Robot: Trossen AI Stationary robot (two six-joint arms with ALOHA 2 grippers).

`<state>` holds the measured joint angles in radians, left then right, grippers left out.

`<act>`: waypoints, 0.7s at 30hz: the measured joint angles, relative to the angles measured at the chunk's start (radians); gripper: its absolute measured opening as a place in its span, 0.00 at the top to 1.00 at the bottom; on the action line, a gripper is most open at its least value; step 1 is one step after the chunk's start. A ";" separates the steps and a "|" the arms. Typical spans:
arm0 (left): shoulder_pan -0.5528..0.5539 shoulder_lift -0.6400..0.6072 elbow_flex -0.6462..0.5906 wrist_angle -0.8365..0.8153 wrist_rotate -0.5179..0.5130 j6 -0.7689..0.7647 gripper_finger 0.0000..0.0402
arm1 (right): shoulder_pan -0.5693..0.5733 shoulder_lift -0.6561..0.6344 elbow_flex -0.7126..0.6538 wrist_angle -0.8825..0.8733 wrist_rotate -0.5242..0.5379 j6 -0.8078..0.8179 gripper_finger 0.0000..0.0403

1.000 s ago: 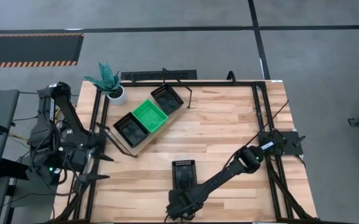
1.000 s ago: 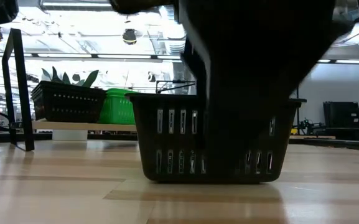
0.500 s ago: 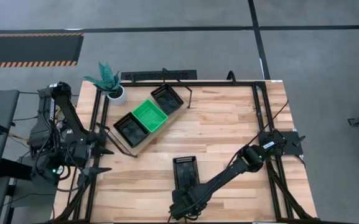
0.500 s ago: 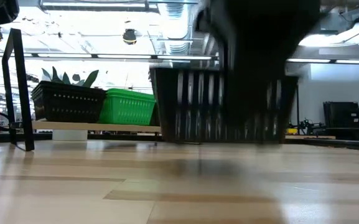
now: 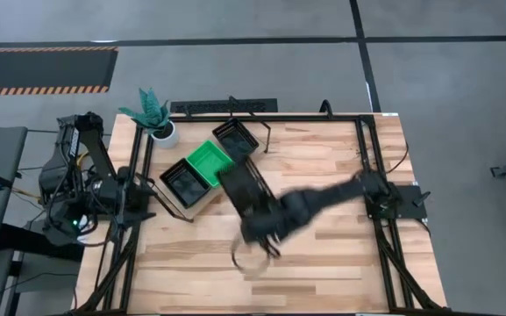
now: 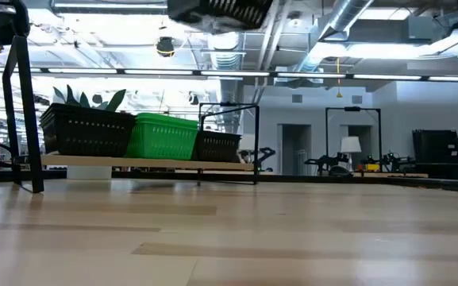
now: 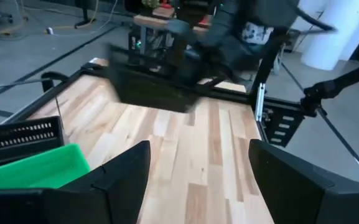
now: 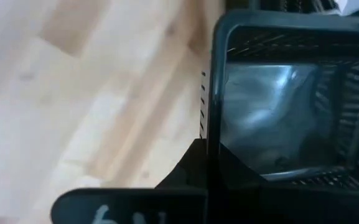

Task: Stack baskets on shelf by color
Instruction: Stack the black bin on the top of the right black bins on the shelf

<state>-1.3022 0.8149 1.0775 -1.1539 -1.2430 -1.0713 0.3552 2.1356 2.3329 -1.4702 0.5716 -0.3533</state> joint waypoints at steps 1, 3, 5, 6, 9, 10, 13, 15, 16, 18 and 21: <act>0.000 0.000 0.000 -0.007 0.000 0.000 0.35 | -0.040 -0.007 0.000 0.012 -0.005 -0.034 0.98; 0.000 0.001 0.000 -0.034 0.001 -0.006 0.35 | -0.129 -0.014 0.000 0.022 -0.025 -0.068 0.98; 0.000 0.002 0.000 -0.067 0.002 -0.019 0.35 | -0.214 -0.008 0.000 0.017 -0.054 -0.101 0.99; 0.000 0.003 0.000 -0.083 0.005 -0.029 0.35 | -0.251 -0.004 -0.001 0.015 -0.055 -0.124 0.99; 0.000 0.002 0.000 -0.122 0.004 -0.067 0.35 | -0.339 -0.001 -0.001 0.091 -0.086 -0.235 0.99; 0.000 0.002 0.000 -0.130 0.003 -0.078 0.35 | -0.359 0.004 0.001 0.139 -0.106 -0.279 0.99; 0.000 0.002 0.000 -0.145 0.005 -0.101 0.35 | -0.417 0.010 -0.002 0.242 -0.193 -0.398 0.99; 0.000 0.003 0.000 -0.143 0.005 -0.103 0.35 | -0.451 0.011 -0.001 0.274 -0.228 -0.455 0.99; 0.000 0.003 0.000 -0.142 0.005 -0.103 0.35 | -0.470 0.011 -0.001 0.285 -0.255 -0.466 0.99; 0.000 0.004 0.000 -0.144 0.005 -0.103 0.35 | -0.508 0.013 -0.003 0.282 -0.308 -0.479 0.99; 0.000 0.005 0.000 -0.143 -0.010 -0.102 0.35 | -0.553 0.030 -0.032 0.322 -0.343 -0.500 0.99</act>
<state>-1.3022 0.8200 1.0775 -1.2970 -1.2529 -1.1736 -0.1979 2.1657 2.3012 -1.1479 0.2288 -0.8535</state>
